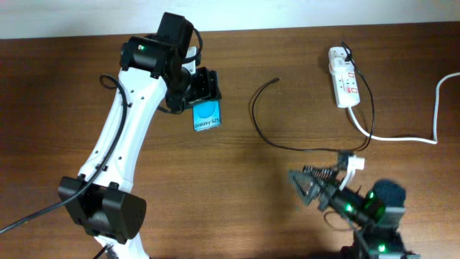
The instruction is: Plug charger to phone and switch on socket
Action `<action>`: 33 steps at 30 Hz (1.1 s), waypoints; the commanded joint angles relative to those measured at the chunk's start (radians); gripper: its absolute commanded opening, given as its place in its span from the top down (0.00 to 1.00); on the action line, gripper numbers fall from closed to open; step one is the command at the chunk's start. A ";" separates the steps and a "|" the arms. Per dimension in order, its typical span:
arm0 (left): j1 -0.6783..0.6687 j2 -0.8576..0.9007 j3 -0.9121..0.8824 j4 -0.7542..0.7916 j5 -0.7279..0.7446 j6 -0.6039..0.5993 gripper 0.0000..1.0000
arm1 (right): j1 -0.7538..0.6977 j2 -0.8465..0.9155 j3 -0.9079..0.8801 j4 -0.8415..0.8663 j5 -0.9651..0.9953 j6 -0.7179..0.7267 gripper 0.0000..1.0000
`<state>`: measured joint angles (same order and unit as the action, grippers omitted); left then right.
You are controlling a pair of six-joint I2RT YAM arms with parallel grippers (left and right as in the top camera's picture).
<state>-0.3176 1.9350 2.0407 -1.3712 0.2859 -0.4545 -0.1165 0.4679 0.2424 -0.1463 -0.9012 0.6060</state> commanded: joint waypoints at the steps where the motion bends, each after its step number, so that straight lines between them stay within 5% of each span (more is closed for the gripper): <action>1: 0.003 -0.035 0.021 0.006 0.005 -0.024 0.63 | 0.007 0.187 0.240 -0.142 0.051 -0.191 0.02; 5: 0.003 -0.035 0.021 0.006 0.006 -0.024 0.64 | 0.007 0.418 0.710 -0.681 0.201 -0.439 0.02; 8: 0.003 -0.035 0.021 0.006 0.010 -0.032 0.64 | 0.007 0.481 0.908 -0.821 0.121 -0.441 0.02; 17: 0.003 -0.035 0.021 0.027 0.013 -0.137 0.64 | 0.012 0.655 0.906 -0.752 -0.011 -0.441 0.02; 21: 0.003 -0.035 0.021 0.064 0.035 -0.197 0.64 | 0.130 0.755 0.878 -0.534 -0.043 -0.352 0.02; 29: 0.003 -0.035 0.021 0.196 0.035 -0.409 0.64 | 0.513 0.797 0.844 -0.213 0.579 -0.008 0.02; 33: 0.009 -0.035 0.021 0.231 0.037 -0.451 0.64 | 0.557 0.820 0.822 -0.146 0.678 0.122 0.04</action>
<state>-0.3172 1.9350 2.0407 -1.1587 0.3065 -0.8555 0.4297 1.2678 1.0908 -0.3275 -0.3321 0.6266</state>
